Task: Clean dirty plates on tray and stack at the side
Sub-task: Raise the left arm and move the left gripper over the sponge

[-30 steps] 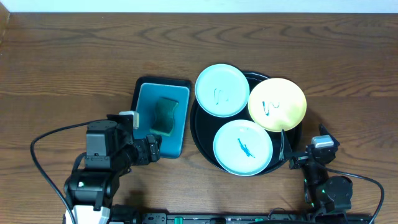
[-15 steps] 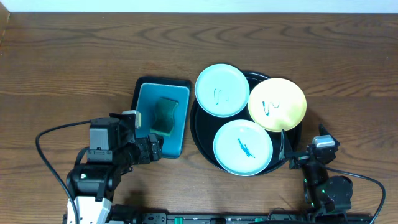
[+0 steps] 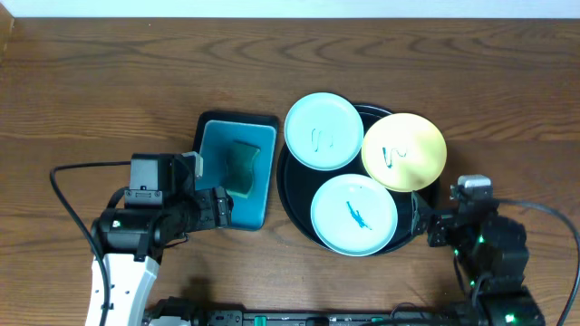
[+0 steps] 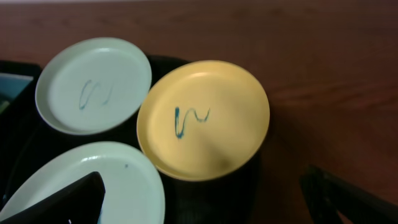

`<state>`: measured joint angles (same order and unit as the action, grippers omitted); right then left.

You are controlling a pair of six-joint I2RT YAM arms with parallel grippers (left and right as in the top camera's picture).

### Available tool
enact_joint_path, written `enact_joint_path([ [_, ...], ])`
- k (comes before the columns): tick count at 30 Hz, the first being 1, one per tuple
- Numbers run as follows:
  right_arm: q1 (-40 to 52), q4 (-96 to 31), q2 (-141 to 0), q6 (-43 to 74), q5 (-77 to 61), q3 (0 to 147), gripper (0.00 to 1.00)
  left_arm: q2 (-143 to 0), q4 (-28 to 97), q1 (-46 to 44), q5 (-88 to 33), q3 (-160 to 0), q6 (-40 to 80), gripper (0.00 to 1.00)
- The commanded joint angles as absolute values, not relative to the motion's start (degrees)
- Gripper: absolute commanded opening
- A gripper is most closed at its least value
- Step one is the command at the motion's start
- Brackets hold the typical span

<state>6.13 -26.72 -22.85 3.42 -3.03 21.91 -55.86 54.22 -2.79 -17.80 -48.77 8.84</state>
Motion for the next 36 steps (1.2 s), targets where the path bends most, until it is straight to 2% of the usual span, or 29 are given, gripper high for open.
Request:
enact_joint_path([
  [1, 6.44, -32.88, -31.94, 5.72, -3.51, 31.70, 0.99, -56.62, 56.86, -2.92, -15.70, -54.72, 8.84, 0.84],
  [12, 6.44, -54.08, -50.70, 6.00, -4.71, 49.80, 0.99, -56.64, 63.96, -2.92, -15.38, -60.73, 8.86, 0.85],
  [16, 6.44, -53.47, -52.05, 6.02, -12.91, 50.50, 0.99, -56.64, 63.70, -2.92, -15.40, -60.73, 8.88, 0.84],
  [19, 6.44, -50.63, -52.03, 5.93, -17.96, 50.50, 0.99, -56.64, 58.39, -2.92, -15.62, -60.73, 8.88, 0.85],
  [23, 6.44, -50.70, -52.40, 5.93, -17.87, 50.50, 0.97, -58.04, 53.39, -2.94, -14.33, -61.69, 8.86, 0.84],
  [31, 6.44, -51.57, -54.22, 5.93, -17.80, 50.50, 0.90, -71.77, 55.61, -2.94, -5.87, -74.08, 4.56, 0.84],
  [36, 6.48, -52.53, -55.86, 5.93, -16.64, 50.50, 0.86, -79.44, 54.59, -3.05, -4.01, -75.24, 4.58, 0.84],
])
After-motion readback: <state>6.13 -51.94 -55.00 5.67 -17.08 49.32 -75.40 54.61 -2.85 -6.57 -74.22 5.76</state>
